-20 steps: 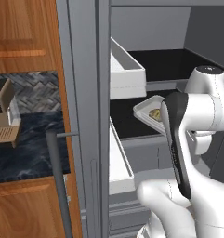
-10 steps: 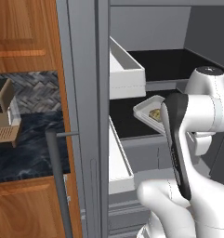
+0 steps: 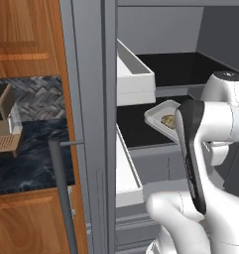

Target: Place two dumplings into each of the tupperware containers and then place the containers in the fridge.

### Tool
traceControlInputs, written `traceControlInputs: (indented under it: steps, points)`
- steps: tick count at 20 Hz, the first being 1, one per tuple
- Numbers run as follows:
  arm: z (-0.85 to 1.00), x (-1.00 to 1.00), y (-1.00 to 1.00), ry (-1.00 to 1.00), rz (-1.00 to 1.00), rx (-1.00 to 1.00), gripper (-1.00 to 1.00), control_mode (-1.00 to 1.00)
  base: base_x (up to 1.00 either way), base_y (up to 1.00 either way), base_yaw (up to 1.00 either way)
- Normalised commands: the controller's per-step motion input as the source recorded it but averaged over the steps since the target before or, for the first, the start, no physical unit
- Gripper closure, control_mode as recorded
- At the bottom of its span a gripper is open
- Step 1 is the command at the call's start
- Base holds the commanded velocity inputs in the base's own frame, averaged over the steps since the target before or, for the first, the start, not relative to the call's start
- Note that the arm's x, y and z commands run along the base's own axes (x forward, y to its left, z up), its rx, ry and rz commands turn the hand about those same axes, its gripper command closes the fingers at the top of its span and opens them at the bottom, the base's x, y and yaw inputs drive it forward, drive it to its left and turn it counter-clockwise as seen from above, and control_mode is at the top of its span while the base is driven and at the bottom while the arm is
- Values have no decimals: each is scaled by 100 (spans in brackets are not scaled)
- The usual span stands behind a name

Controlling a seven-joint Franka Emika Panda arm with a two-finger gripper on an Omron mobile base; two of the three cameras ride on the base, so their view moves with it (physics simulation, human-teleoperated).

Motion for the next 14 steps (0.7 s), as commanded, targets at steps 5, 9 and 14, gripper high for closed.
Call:
traceControlInputs:
  steps: [5,9,14]
  points:
    - [27,-17,-22,-46,0,5,100,-100,0,0,0]
    - [49,1,-1,-36,2,7,100,-100,0,0,0]
    - [59,24,0,-9,2,4,100,-100,0,0,0]
